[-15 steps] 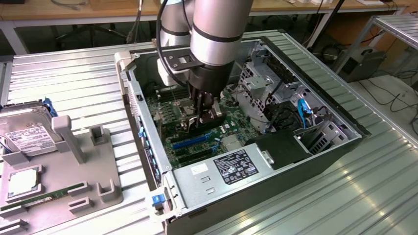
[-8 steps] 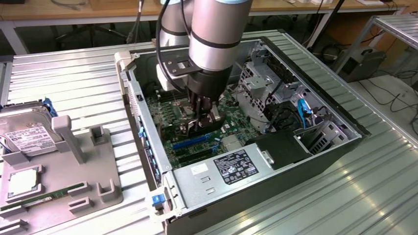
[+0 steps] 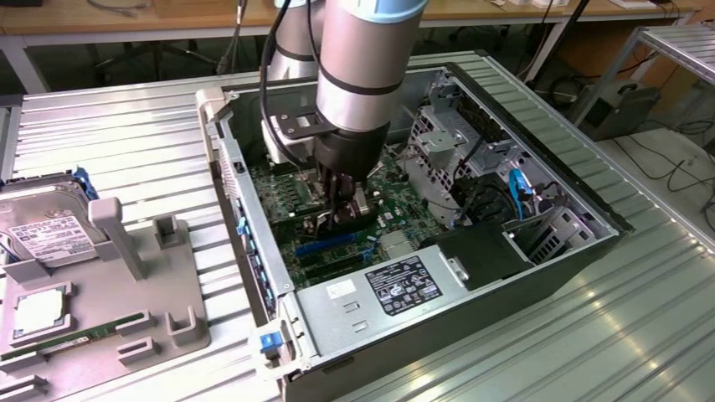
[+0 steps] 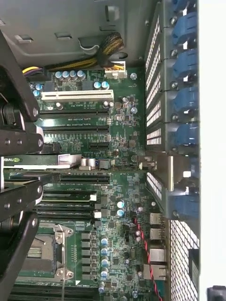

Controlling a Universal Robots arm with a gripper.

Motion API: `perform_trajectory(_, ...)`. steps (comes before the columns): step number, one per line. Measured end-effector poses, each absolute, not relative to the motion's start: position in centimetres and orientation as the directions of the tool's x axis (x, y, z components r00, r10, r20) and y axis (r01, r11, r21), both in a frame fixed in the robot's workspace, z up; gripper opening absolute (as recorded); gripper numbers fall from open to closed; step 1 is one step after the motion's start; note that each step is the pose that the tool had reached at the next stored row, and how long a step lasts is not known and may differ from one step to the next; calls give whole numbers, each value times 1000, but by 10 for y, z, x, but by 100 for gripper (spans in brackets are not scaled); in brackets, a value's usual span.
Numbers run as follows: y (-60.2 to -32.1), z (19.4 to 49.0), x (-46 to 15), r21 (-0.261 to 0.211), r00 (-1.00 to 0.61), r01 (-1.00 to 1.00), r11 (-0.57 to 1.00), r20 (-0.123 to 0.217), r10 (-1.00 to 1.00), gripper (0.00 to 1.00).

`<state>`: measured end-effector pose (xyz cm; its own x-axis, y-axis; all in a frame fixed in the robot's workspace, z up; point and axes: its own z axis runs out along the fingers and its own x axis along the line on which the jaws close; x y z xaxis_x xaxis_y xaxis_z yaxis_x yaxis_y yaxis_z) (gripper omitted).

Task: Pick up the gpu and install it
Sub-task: 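Insert the gpu into the slot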

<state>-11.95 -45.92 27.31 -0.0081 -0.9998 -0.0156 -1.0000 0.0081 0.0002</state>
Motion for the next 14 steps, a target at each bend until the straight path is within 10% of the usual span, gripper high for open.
perform_trajectory(9, -458, 285, -120, 15, -8, -1000, 8, -14, -1000, 40)
perform_trajectory(14, -449, 285, -123, 14, -8, -1000, 8, -1, -1000, 20)
